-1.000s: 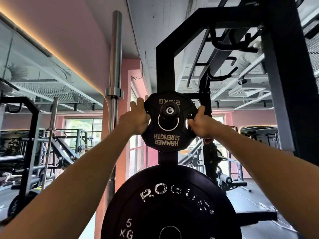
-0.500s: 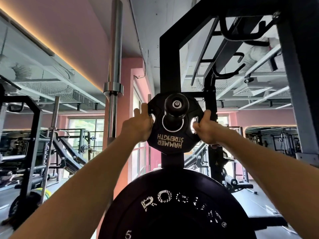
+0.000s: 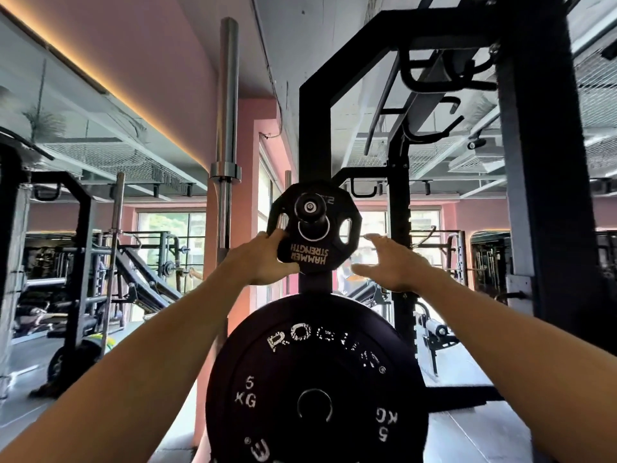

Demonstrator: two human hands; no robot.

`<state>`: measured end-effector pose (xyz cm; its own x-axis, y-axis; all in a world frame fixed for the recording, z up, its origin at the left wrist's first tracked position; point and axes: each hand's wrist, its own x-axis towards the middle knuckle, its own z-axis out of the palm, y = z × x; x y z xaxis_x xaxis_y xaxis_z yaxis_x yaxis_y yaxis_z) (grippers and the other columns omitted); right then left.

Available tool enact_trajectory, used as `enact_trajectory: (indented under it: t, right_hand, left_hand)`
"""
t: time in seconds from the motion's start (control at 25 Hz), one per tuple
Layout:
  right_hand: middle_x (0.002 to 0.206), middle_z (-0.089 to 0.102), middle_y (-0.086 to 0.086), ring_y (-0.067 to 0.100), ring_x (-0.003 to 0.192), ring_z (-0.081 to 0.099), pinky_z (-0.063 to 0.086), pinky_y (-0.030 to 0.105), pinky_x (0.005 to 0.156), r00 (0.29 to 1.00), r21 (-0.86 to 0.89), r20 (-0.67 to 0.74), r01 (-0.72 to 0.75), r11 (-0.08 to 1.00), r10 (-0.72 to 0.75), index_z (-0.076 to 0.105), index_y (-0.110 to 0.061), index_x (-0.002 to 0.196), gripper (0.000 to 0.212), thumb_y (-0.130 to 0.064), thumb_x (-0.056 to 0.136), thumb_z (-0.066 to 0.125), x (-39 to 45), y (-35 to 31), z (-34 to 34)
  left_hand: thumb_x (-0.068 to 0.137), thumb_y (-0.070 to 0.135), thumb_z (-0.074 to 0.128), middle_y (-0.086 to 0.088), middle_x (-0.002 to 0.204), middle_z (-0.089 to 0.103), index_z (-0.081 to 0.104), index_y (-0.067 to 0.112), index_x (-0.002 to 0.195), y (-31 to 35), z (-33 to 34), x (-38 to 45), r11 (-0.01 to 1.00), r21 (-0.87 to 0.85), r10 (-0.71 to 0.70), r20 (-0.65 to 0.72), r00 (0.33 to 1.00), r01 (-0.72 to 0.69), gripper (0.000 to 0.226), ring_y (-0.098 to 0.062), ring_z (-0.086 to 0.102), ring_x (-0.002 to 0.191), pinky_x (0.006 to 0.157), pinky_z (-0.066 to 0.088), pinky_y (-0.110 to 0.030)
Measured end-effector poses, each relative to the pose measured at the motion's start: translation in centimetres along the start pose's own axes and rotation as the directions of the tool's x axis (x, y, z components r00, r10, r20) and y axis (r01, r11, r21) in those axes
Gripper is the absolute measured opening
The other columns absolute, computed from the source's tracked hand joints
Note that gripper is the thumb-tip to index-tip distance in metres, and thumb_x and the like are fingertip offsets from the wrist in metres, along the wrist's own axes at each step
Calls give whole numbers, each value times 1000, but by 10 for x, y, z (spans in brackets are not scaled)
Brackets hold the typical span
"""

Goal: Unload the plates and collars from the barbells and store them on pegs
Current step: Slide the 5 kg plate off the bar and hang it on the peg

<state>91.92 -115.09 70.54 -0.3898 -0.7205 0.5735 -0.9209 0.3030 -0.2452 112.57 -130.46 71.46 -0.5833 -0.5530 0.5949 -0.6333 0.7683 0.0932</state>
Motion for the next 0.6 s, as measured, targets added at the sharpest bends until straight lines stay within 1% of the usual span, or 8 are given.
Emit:
enact_trajectory:
  t: [0.08,0.2,0.32,0.4,0.48,0.56,0.6]
  right_hand:
    - [157,26,1,27,139,37,35,53,109,999,-19,20,39,999,-39,20,-29,150,89,-67,79,57,-26,9,-14]
    - [158,24,0,27,141,34,31,53,110,996,-23,70,62,998,-60,19,-30,151,95,-71,75,59,-67,24,-33]
    - [159,23,0,26,142,32,30,53,112,988,-5,127,86,996,-84,19,-31,151,96,-72,74,60,-111,43,-41]
    - [158,24,0,26,141,32,30,52,112,981,-10,175,91,996,-88,20,-30,151,94,-70,76,60,-143,53,-46]
    - [157,26,0,26,140,34,31,51,111,973,-20,210,98,995,-92,21,-29,150,94,-70,76,61,-173,62,-53]
    - [155,29,3,27,137,38,34,49,110,965,3,243,100,995,-98,21,-28,150,94,-68,75,63,-198,69,-63]
    - [154,31,4,28,136,39,35,48,110,961,20,259,94,995,-96,22,-27,149,94,-67,76,63,-213,72,-71]
  left_hand:
    - [78,66,60,-5,137,46,33,35,141,17,-6,-29,1000,9,4,-2,1000,-4,76,-30,51,122,99,44,-45]
    - [72,71,63,-6,134,49,39,35,138,44,-18,-72,999,-34,-19,0,1000,19,79,-28,50,123,102,41,-42]
    - [56,84,59,-4,132,51,47,36,129,71,-25,-116,995,-93,-47,17,999,48,88,-25,51,121,103,42,-43]
    - [65,77,65,-3,133,49,49,33,128,90,-27,-146,993,-99,-56,69,996,62,79,-24,51,122,103,41,-40]
    - [71,68,69,-3,129,51,50,29,129,110,-29,-175,993,-98,-55,98,994,65,72,-24,52,120,97,41,-35]
    - [70,68,70,-1,124,55,50,27,129,127,-31,-200,991,-118,-54,119,991,68,75,-21,56,112,93,43,-33]
    - [67,71,69,-1,123,56,49,28,130,137,-34,-213,990,-119,-58,139,989,75,79,-20,57,109,94,45,-34]
